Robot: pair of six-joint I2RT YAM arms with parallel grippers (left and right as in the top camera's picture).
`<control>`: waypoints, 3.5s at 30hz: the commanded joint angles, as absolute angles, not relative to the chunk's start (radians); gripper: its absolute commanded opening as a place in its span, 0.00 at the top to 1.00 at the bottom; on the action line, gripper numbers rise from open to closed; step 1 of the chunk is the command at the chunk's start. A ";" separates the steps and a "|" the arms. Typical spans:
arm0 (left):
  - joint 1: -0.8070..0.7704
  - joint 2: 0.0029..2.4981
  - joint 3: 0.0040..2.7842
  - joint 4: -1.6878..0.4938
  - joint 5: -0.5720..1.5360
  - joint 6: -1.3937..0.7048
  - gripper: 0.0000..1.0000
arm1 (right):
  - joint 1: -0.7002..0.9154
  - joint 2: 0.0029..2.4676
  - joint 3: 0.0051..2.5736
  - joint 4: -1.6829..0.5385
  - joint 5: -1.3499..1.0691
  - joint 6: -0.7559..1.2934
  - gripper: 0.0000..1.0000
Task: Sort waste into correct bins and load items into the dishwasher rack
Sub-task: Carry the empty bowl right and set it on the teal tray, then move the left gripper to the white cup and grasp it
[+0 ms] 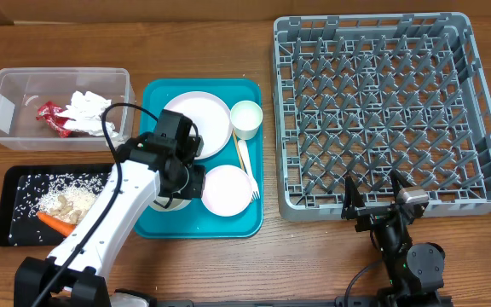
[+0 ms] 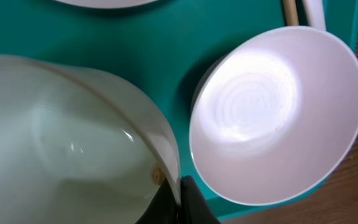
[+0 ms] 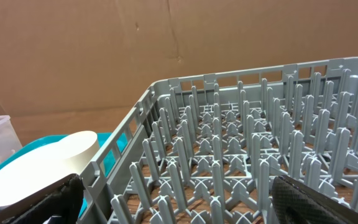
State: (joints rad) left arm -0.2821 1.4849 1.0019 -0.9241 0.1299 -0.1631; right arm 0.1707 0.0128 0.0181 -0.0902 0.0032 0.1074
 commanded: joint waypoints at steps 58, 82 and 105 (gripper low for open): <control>-0.299 1.539 1.271 -0.577 0.344 -0.558 0.15 | 0.167 0.003 0.008 -0.084 -0.002 0.104 0.00; -0.373 1.930 1.477 -0.624 0.116 -0.610 0.34 | 0.167 0.003 0.008 -0.084 -0.002 0.104 0.00; -0.372 1.984 1.516 -0.683 0.149 -0.625 0.96 | 0.167 0.003 0.008 -0.084 -0.002 0.104 0.00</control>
State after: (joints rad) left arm -0.3672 1.9793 1.4773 -0.6601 0.1379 -0.6262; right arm 0.1707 0.0128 0.0181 -0.0898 0.0036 0.1074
